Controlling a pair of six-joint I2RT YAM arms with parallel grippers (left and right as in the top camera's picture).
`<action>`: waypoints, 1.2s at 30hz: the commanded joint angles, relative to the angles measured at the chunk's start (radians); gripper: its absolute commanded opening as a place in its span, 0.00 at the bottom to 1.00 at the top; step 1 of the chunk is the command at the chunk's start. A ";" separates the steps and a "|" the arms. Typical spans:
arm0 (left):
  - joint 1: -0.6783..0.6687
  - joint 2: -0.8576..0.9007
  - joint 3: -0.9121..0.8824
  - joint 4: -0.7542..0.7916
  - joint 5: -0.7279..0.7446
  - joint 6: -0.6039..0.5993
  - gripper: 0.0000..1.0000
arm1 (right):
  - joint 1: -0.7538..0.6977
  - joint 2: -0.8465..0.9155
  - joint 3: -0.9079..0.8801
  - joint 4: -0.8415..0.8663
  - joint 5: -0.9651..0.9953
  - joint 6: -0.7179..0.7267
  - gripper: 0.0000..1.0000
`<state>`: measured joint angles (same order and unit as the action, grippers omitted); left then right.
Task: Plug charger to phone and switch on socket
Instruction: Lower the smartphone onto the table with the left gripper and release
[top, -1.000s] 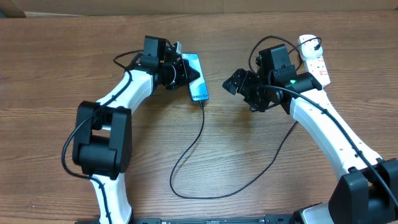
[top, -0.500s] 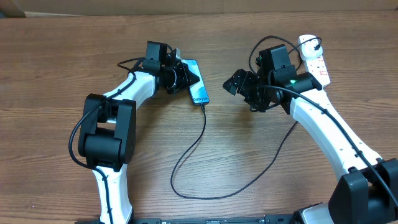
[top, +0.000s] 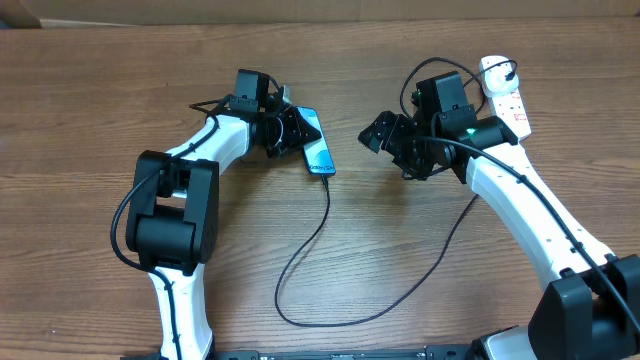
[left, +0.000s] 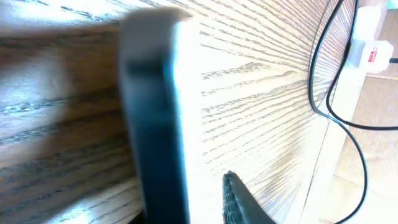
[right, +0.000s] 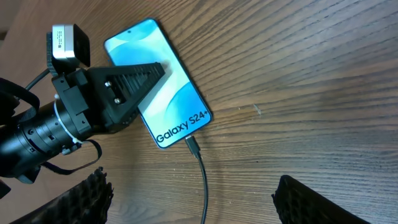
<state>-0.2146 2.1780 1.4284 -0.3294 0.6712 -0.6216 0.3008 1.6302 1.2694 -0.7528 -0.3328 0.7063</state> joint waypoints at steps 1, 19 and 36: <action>-0.002 0.008 0.014 0.001 0.027 0.016 0.27 | -0.005 0.002 0.006 0.001 0.011 -0.009 0.83; 0.043 0.006 0.014 -0.093 -0.057 0.017 0.56 | -0.005 0.002 0.006 -0.005 0.010 -0.053 0.90; 0.165 -0.027 0.037 -0.310 -0.060 0.198 0.67 | -0.005 0.002 0.006 -0.010 0.069 -0.054 0.94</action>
<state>-0.0757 2.1632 1.4605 -0.6033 0.6830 -0.4961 0.3008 1.6302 1.2694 -0.7563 -0.3038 0.6674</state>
